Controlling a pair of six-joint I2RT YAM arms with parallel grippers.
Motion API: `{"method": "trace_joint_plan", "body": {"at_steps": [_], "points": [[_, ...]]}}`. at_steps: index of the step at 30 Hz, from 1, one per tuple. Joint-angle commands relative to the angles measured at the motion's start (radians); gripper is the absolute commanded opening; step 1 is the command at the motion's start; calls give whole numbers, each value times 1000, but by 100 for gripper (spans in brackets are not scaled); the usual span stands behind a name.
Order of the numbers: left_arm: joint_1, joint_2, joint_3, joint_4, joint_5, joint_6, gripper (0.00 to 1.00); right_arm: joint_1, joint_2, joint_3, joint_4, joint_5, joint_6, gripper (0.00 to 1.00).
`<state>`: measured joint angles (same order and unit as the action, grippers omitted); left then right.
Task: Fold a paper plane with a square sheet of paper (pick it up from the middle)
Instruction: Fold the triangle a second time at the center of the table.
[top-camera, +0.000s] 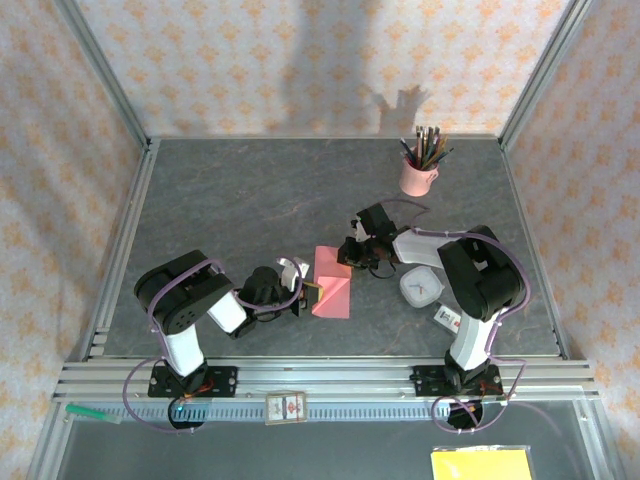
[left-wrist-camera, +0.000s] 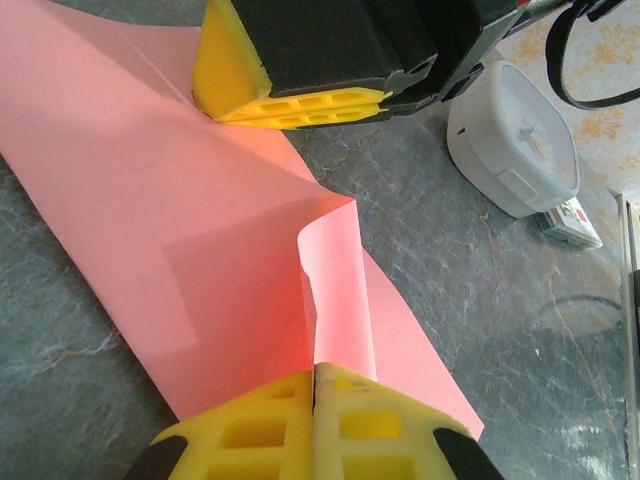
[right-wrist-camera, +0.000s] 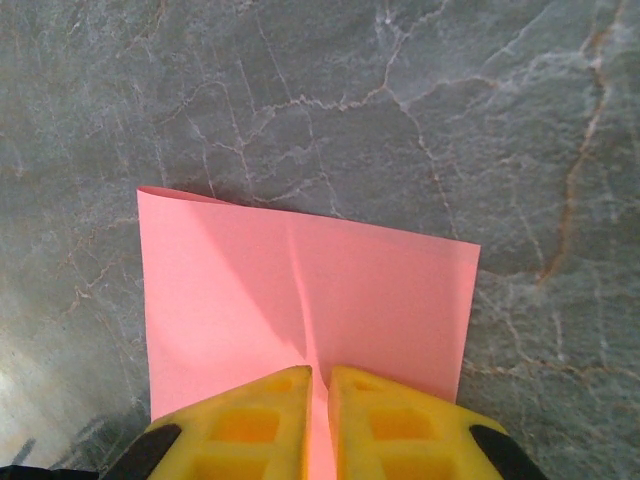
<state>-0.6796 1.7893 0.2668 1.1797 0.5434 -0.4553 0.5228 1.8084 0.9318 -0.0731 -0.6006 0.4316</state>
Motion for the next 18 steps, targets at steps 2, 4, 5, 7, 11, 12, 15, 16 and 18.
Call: {"method": "trace_joint_plan", "body": {"at_steps": [2,4,5,7,11,12,15,16,18], "points": [[9,4,-23,-37,-15,-25,1,4,38,4,-74,70,-26,14],[9,1,-27,-34,-16,-25,1,5,39,6,-74,71,-27,14],[9,-2,-30,-32,-16,-26,1,5,39,7,-77,72,-28,14],[9,-5,-33,-30,-17,-26,1,4,40,8,-77,71,-28,14],[9,-5,-33,-29,-10,-36,0,4,37,9,-80,74,-28,14],[9,-5,-34,-29,-11,-39,1,4,36,9,-81,74,-28,14],[9,-12,-32,-48,-19,-36,1,5,35,9,-83,76,-28,14],[9,-13,-29,-60,-24,-34,0,4,34,9,-85,76,-29,14],[9,-10,-21,-86,-31,-37,0,4,34,9,-85,76,-30,14]]}}
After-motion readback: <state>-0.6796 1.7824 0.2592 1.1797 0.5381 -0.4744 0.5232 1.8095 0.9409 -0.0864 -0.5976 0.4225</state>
